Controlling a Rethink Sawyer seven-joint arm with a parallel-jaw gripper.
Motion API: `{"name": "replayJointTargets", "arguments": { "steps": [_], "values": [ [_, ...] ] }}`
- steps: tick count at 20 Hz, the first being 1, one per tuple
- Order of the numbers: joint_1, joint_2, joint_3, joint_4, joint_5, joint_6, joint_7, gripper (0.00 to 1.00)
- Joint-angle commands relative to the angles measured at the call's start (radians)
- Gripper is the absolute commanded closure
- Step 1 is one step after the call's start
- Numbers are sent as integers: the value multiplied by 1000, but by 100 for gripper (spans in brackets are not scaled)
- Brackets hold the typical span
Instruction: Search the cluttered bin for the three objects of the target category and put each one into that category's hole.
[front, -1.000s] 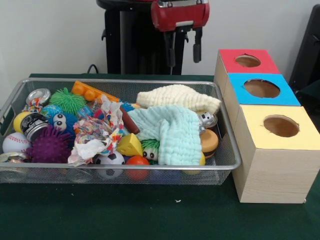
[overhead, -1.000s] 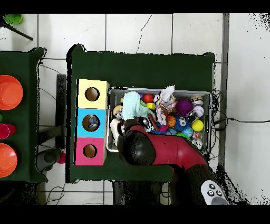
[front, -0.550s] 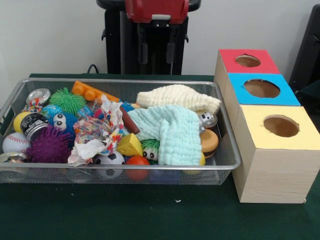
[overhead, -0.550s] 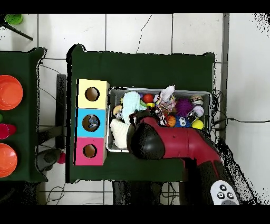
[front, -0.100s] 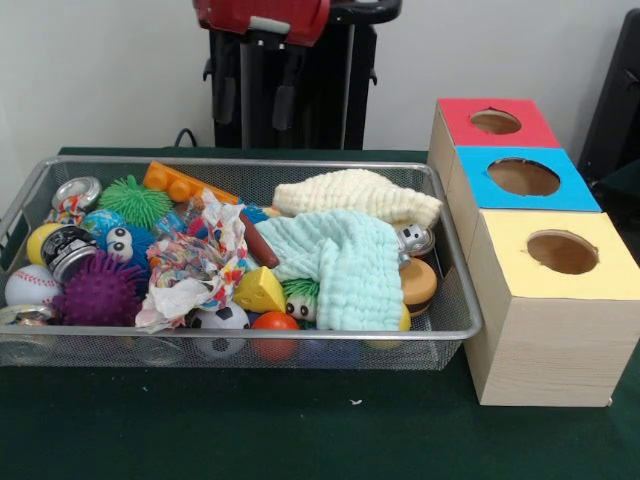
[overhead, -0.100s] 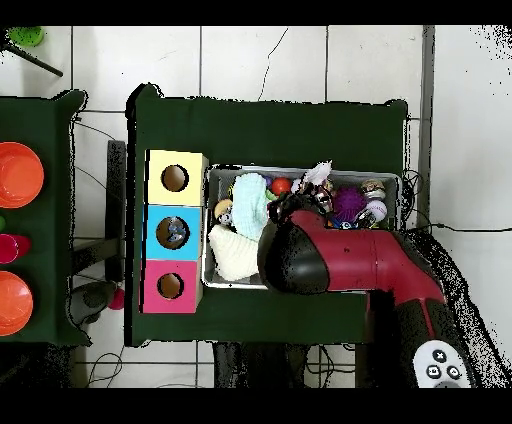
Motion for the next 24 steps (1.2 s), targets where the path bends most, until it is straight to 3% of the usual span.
{"name": "replayJointTargets", "arguments": {
  "steps": [1, 5, 11, 16, 24],
  "values": [
    [33, 119, -97, -113, -160, -18, 66, 0],
    [59, 181, -145, -125, -212, -85, 106, 0],
    [66, 237, -181, -104, -230, -128, 127, 0],
    [-13, 276, -112, -35, -142, -59, 104, 0],
    [-9, 363, -119, -48, -105, 63, 86, 0]
  ]
}}
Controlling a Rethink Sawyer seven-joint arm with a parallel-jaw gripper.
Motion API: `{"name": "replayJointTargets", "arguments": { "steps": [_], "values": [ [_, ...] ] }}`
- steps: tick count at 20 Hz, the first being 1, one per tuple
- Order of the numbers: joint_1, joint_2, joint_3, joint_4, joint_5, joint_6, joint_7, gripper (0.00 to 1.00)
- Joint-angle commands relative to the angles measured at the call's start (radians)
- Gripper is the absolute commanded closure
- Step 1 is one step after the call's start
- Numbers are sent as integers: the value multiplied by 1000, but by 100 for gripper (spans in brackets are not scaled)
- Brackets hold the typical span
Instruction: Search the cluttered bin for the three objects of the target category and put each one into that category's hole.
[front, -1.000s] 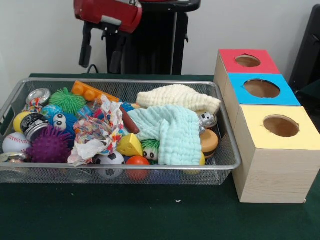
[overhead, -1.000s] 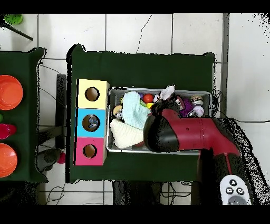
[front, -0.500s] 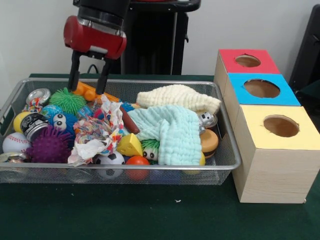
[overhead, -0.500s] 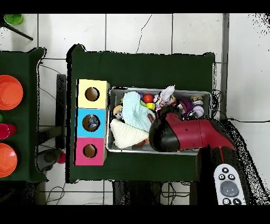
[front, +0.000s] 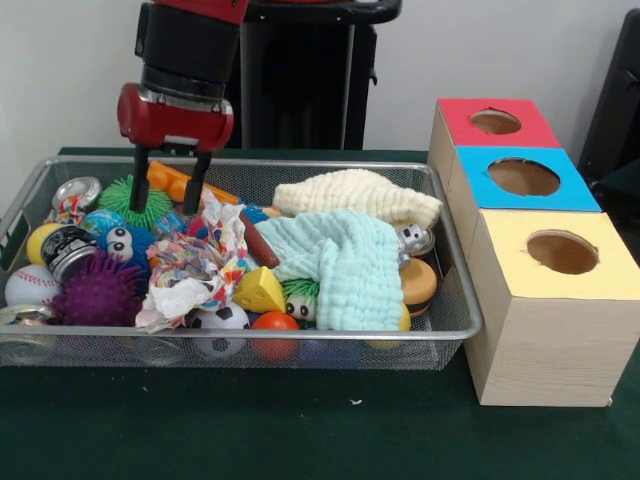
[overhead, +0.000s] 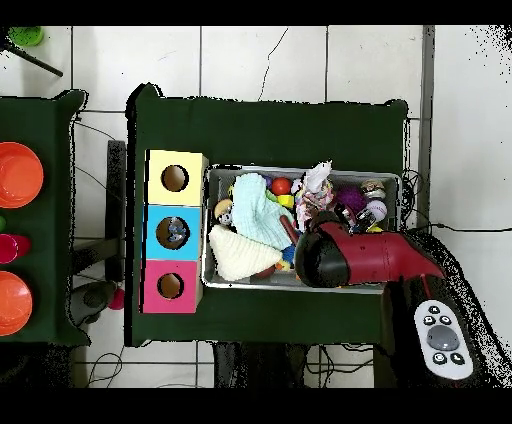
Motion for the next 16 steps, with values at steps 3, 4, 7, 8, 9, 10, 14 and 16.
{"name": "replayJointTargets", "arguments": {
  "steps": [3, 4, 7, 8, 9, 10, 14, 16],
  "values": [
    [-18, 130, 30, 29, 62, 186, 74, 0],
    [-16, 140, 29, 26, 66, 205, 68, 0],
    [-13, 153, 31, 24, 68, 265, 28, 0],
    [-17, 155, 36, 27, 73, 282, 19, 0],
    [-22, 162, 35, 36, 80, 288, 27, 0],
    [-30, 164, 42, 46, 91, 295, 29, 0],
    [-53, 155, 60, 72, 108, 346, 9, 0],
    [-60, 144, 65, 82, 113, 374, -5, 0]
  ]
}}
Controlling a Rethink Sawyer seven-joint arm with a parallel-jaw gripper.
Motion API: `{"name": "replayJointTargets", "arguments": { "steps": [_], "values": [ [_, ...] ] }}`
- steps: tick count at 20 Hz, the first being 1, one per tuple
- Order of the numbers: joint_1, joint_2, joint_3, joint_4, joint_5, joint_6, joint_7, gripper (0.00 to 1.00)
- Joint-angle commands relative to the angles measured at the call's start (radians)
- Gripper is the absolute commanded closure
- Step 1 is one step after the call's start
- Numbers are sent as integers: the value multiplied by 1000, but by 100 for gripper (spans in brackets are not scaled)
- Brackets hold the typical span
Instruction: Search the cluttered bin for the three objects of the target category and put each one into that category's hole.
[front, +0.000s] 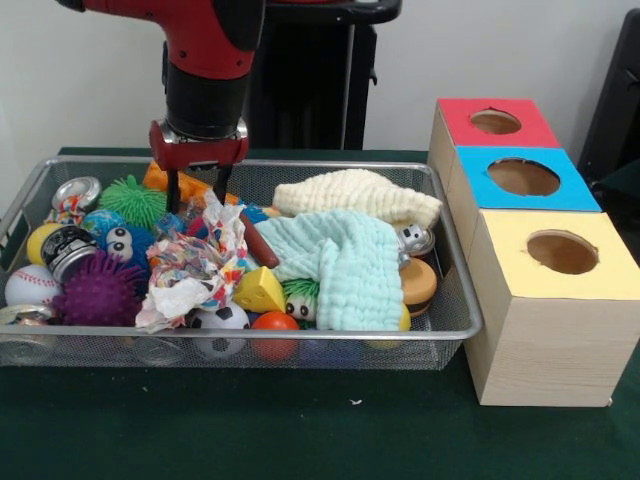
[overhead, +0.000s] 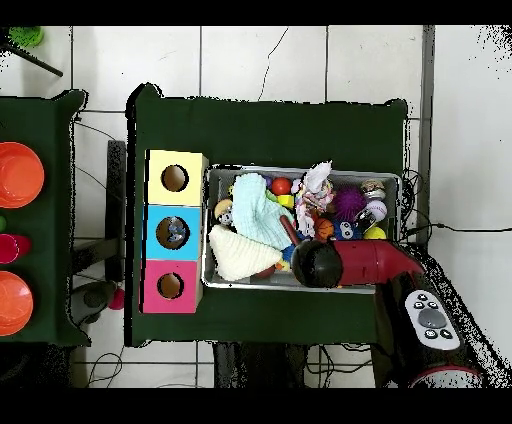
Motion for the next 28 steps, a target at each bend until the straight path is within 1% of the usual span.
{"name": "replayJointTargets", "arguments": {
  "steps": [1, 4, 8, 9, 12, 14, 17, 18, 20, 22, 23, 25, 26, 28],
  "values": [
    [-37, 15, 66, 72, 53, 157, -8, 0],
    [-45, 9, 71, 82, 42, 173, -29, 0],
    [-42, 14, 69, 65, 26, 188, -36, 0],
    [-42, 18, 66, 64, 21, 168, -23, 0],
    [-54, 57, 55, 43, -10, 21, 47, 0],
    [-61, 76, 54, 36, -13, -77, 98, 0],
    [-100, 88, 83, 61, 26, -226, 166, 0],
    [-107, 91, 88, 66, 32, -250, 174, 0],
    [-119, 102, 104, 71, 42, -270, 166, 0],
    [-116, 107, 97, 70, 48, -287, 169, 0],
    [-119, 110, 92, 75, 43, -310, 171, 0],
    [-116, 112, 86, 80, 58, -320, 177, 0],
    [-110, 119, 81, 76, 67, -299, 173, 0],
    [-106, 138, 79, 71, 96, -214, 149, 0]
  ]
}}
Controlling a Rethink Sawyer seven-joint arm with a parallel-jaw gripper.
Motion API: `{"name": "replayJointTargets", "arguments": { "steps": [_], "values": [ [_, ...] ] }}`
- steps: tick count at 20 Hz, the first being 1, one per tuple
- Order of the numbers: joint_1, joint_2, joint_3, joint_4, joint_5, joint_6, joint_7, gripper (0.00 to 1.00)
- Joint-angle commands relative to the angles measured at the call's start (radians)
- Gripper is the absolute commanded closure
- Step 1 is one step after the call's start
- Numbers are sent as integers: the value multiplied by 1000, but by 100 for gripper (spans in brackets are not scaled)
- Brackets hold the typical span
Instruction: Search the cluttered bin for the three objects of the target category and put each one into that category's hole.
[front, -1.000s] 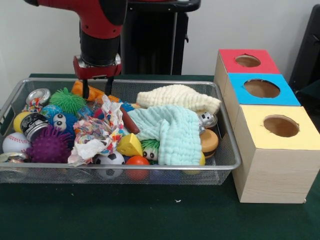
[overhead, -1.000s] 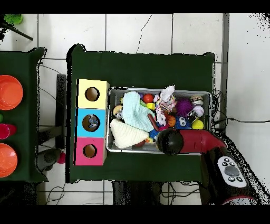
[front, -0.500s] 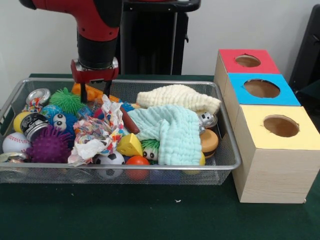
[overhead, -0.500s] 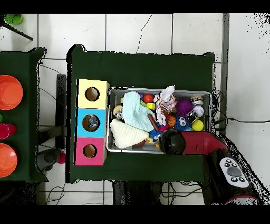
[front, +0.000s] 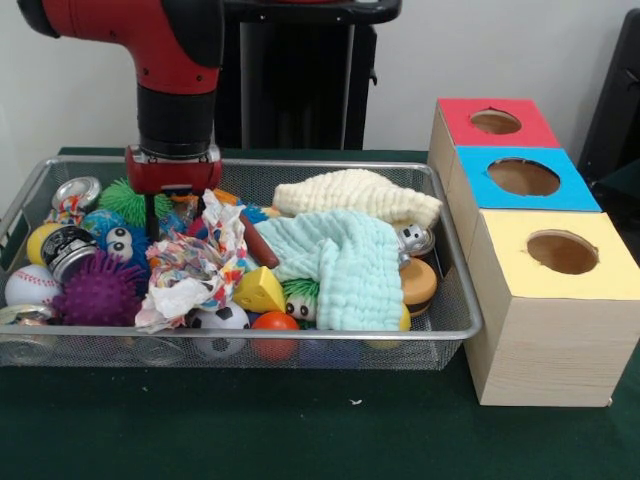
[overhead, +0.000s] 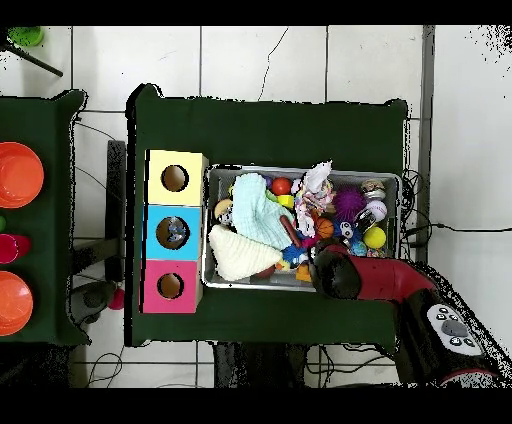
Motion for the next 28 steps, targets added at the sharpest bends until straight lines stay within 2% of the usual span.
{"name": "replayJointTargets", "arguments": {
  "steps": [1, 8, 18, 25, 28],
  "values": [
    [3, 73, 76, 38, 84, 130, 138, 0],
    [2, 90, 81, 38, 107, 158, 112, 0],
    [43, 128, 35, -23, 95, 166, 106, 0],
    [114, 136, -44, -65, 68, 202, 98, 0],
    [132, 172, -64, -98, 47, 203, 74, 0]
  ]
}}
